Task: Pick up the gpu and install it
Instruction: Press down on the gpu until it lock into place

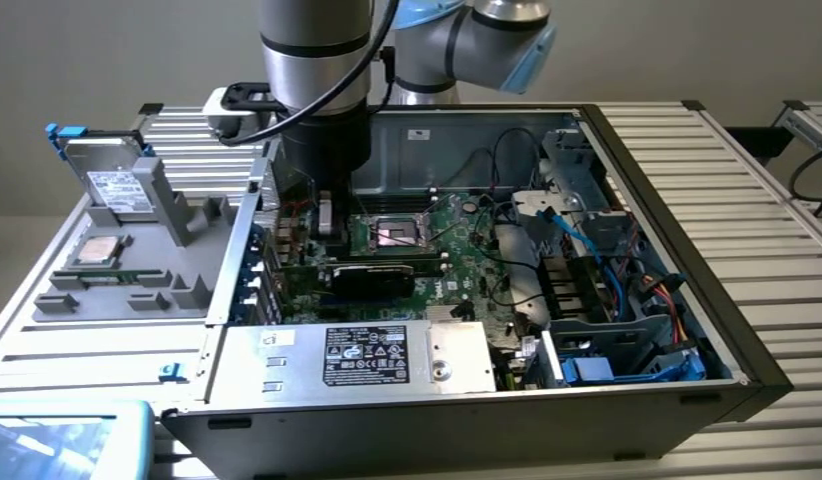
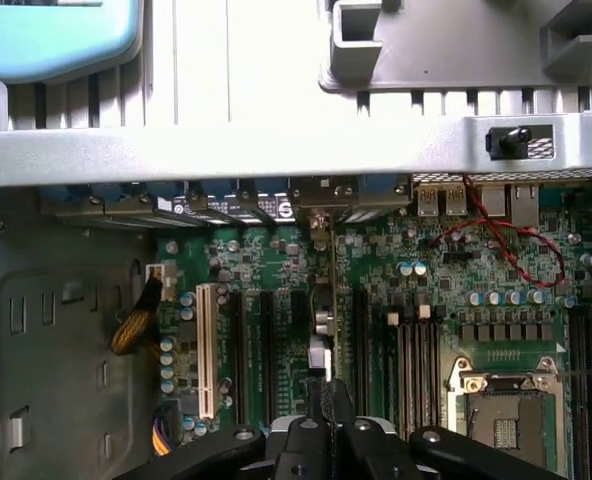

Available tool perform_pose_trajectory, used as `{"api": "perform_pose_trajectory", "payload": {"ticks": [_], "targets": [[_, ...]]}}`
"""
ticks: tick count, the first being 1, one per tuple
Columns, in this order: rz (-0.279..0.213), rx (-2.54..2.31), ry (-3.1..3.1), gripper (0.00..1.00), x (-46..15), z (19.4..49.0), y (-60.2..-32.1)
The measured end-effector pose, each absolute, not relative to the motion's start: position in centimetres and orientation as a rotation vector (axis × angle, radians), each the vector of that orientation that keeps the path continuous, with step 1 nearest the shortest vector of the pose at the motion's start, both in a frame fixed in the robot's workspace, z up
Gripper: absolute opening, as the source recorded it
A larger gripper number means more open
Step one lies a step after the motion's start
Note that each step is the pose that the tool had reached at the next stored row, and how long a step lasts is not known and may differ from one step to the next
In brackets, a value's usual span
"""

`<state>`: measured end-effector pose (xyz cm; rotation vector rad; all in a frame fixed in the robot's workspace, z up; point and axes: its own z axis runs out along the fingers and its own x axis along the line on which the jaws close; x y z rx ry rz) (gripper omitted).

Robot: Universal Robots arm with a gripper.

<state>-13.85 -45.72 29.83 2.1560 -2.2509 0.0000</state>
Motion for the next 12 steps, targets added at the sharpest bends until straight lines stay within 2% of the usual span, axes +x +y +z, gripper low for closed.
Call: {"api": "perform_pose_trajectory", "payload": {"ticks": [5,12], "targets": [[0.029,2.16,-2.256,0.12,-14.0,29.4,-45.4],[0.033,2.161,-2.256,0.12,-14.0,28.4,-44.8]]}}
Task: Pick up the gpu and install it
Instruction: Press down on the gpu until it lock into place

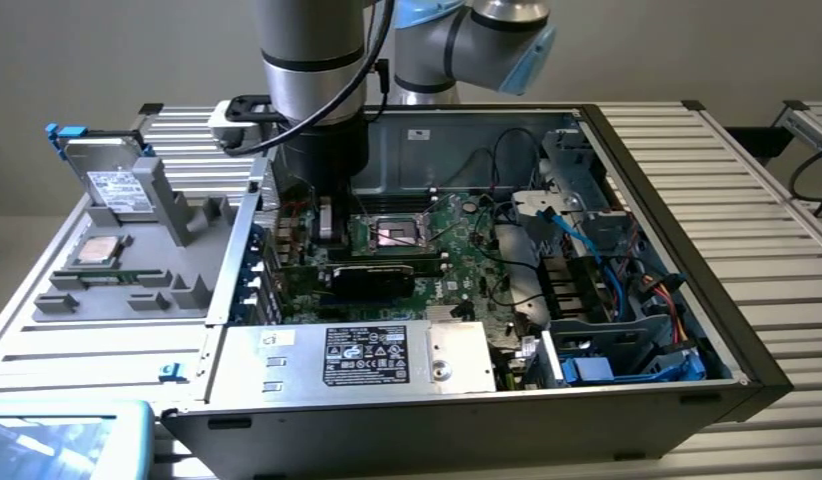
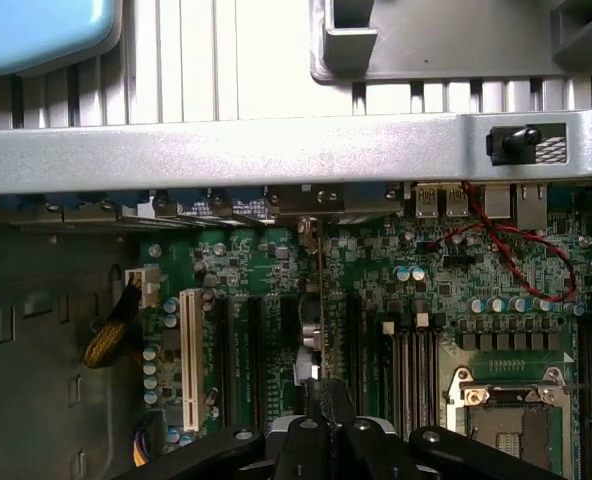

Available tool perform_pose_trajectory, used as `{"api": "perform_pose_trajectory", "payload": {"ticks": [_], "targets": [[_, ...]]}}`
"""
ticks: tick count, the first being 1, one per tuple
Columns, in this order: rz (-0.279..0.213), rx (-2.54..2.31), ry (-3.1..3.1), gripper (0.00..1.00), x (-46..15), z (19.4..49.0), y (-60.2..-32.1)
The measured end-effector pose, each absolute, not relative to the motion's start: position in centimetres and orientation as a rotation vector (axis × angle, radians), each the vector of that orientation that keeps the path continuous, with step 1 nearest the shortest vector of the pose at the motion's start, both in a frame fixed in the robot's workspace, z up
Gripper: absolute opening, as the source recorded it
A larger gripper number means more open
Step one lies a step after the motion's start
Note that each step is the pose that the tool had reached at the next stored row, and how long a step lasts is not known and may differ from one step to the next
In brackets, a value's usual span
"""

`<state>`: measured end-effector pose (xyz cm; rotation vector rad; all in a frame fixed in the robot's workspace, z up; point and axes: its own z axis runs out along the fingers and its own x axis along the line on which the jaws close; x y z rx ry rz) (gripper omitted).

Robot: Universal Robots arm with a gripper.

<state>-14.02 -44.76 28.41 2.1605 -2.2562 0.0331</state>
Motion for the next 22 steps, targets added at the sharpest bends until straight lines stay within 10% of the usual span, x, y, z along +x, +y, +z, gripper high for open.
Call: {"api": "perform_pose_trajectory", "payload": {"ticks": [22], "targets": [[-0.012,2.237,-2.181,0.12,-13.76,27.61,-45.25]]}}
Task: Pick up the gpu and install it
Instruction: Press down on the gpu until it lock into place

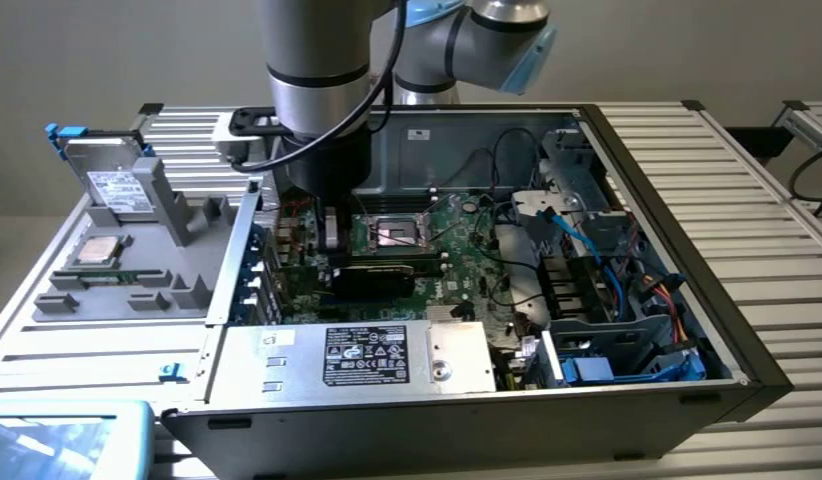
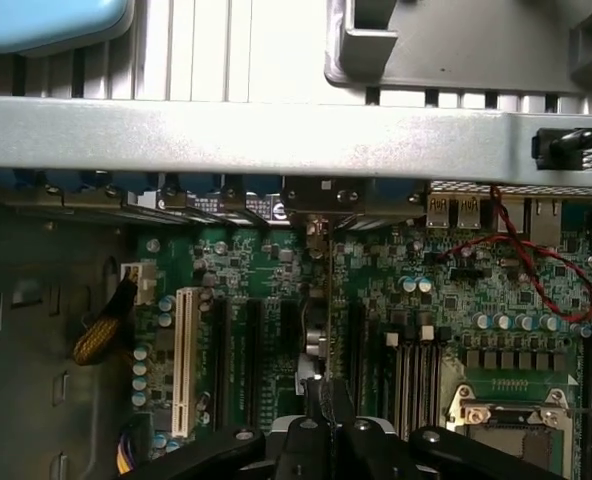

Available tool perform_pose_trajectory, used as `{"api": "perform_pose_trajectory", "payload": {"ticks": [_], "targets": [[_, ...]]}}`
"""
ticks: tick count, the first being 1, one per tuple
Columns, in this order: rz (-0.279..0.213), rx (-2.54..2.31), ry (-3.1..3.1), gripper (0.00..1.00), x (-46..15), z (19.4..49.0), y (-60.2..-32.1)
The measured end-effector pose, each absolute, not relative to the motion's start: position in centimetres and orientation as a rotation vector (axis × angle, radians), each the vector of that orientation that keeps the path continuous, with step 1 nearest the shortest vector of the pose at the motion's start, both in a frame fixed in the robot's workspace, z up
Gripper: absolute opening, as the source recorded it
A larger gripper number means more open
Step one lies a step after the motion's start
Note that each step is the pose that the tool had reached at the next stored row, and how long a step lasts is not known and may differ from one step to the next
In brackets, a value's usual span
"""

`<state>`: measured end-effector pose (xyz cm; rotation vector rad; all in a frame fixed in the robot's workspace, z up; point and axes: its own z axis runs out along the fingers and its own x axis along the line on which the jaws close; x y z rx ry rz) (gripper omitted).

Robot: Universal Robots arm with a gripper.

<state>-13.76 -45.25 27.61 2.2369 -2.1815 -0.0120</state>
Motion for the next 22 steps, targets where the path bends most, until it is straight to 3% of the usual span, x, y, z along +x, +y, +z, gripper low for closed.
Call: {"api": "perform_pose_trajectory", "payload": {"ticks": [13,22], "targets": [[-0.016,2.248,-2.168,0.12,-13.7,26.3,-45.3],[-0.026,2.243,-2.164,0.12,-12.0,27.9,-45.2]]}}
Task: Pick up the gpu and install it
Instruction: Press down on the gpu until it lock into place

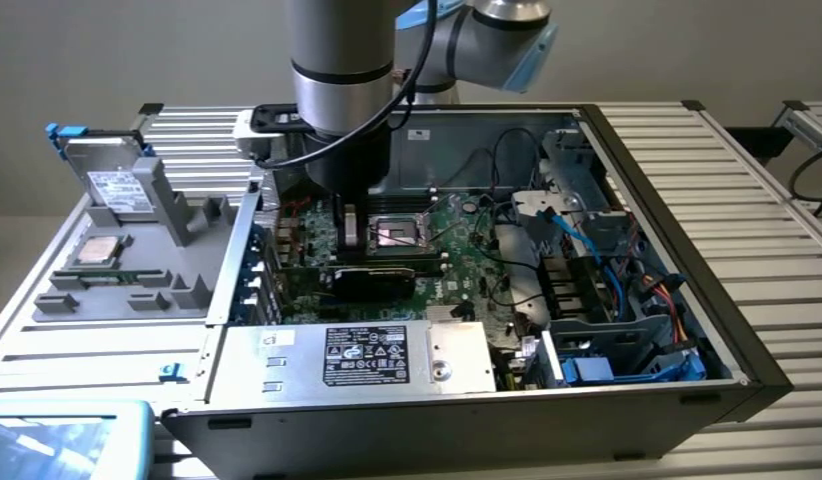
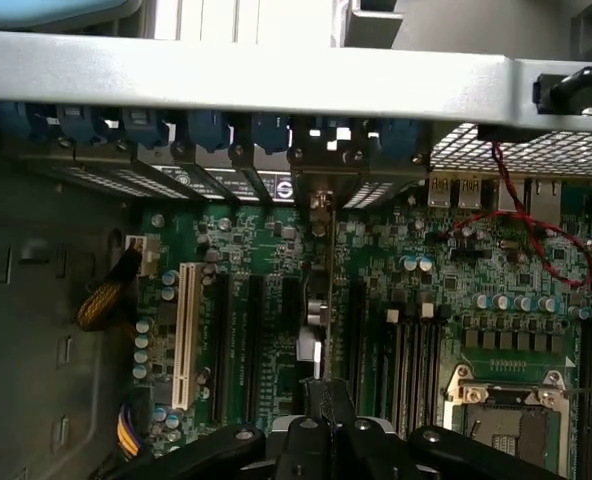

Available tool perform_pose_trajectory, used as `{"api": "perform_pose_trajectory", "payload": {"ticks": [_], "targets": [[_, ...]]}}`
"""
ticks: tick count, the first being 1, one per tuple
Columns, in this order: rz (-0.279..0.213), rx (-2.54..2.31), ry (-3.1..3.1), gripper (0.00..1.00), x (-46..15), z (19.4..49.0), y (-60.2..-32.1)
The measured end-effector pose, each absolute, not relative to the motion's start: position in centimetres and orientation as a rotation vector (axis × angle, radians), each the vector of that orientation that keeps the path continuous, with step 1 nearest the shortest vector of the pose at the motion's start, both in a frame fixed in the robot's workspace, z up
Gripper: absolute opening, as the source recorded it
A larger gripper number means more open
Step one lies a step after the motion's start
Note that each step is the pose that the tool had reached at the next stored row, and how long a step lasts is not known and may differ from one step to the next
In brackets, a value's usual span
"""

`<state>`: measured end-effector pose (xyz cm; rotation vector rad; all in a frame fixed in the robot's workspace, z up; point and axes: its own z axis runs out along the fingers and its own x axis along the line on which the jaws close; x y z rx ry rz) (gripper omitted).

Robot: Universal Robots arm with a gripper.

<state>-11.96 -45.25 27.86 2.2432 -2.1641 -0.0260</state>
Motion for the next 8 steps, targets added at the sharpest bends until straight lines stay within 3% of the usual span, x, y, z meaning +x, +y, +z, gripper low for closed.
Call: {"api": "perform_pose_trajectory", "payload": {"ticks": [8], "targets": [[-0.026,2.232,-2.176,0.12,-11.11,27.66,-45.25]]}}
